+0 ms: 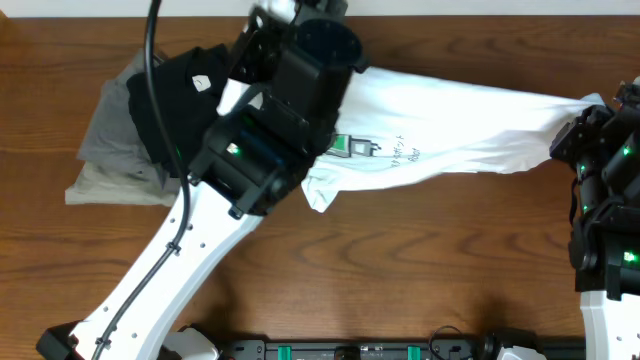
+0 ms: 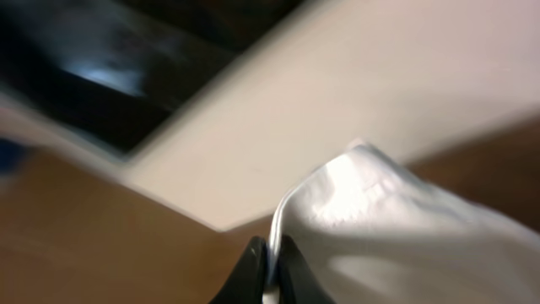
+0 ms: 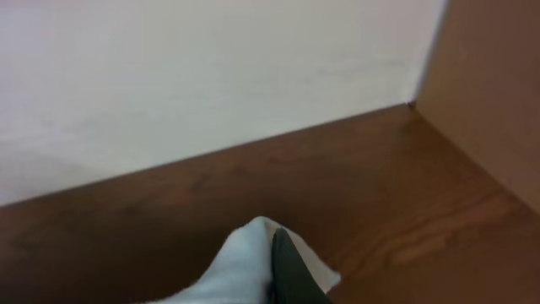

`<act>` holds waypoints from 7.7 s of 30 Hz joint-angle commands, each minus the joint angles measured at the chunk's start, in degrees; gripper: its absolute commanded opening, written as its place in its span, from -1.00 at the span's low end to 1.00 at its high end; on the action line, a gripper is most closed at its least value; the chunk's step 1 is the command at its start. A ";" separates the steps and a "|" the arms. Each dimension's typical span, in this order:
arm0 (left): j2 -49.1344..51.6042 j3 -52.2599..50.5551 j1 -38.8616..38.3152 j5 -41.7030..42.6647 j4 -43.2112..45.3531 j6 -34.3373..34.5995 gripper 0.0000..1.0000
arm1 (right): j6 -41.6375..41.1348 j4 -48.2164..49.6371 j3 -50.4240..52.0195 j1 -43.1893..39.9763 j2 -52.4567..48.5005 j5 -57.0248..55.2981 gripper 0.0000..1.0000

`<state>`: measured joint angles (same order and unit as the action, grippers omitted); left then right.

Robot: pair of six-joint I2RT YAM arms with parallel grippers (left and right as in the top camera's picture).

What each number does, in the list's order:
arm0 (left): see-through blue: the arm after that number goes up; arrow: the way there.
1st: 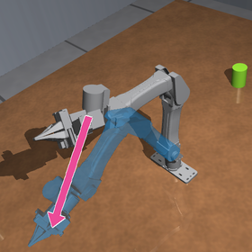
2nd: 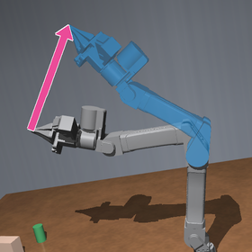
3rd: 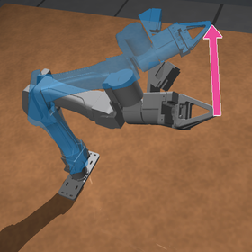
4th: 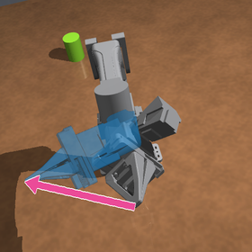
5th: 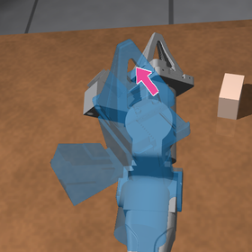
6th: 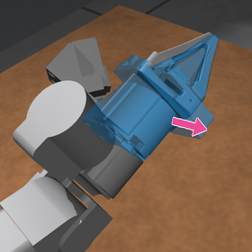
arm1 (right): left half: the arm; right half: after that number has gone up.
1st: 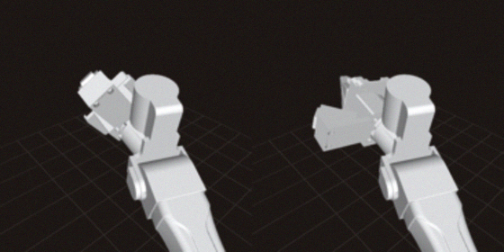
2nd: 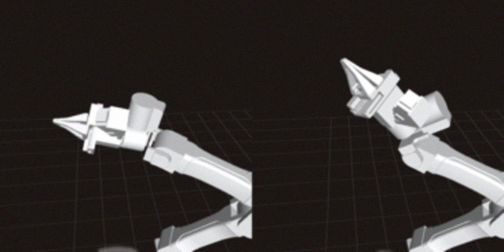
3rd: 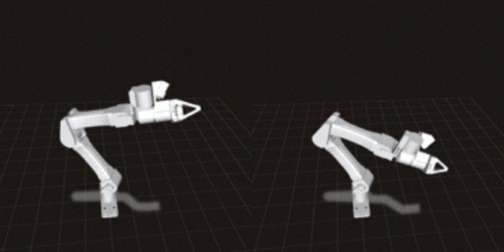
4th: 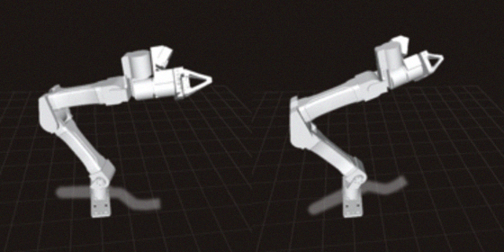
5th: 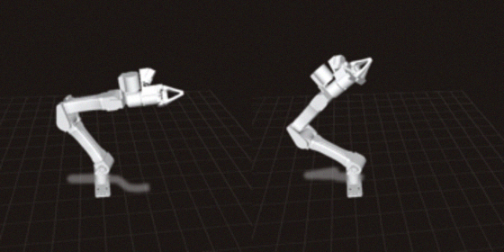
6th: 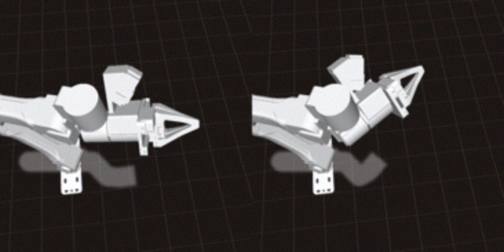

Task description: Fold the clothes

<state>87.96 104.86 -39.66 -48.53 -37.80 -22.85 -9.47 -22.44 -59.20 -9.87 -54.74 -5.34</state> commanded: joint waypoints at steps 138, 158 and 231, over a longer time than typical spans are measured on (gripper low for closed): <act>2.40 36.17 12.85 27.17 -28.89 3.65 -0.88 | 25.22 -28.11 -47.08 -4.55 -22.95 13.99 -0.97; 1.16 36.17 12.90 19.52 -25.68 7.13 -0.88 | 15.34 -27.74 -47.08 -5.84 -24.65 5.60 -0.98; -1.22 36.17 10.45 38.49 -30.05 -0.26 -0.88 | 6.91 -32.96 -47.08 -5.81 -13.40 0.85 -0.97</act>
<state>87.11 140.27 -29.15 -10.39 -68.71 -22.57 -3.22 -55.55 -105.80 -14.90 -68.82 -5.58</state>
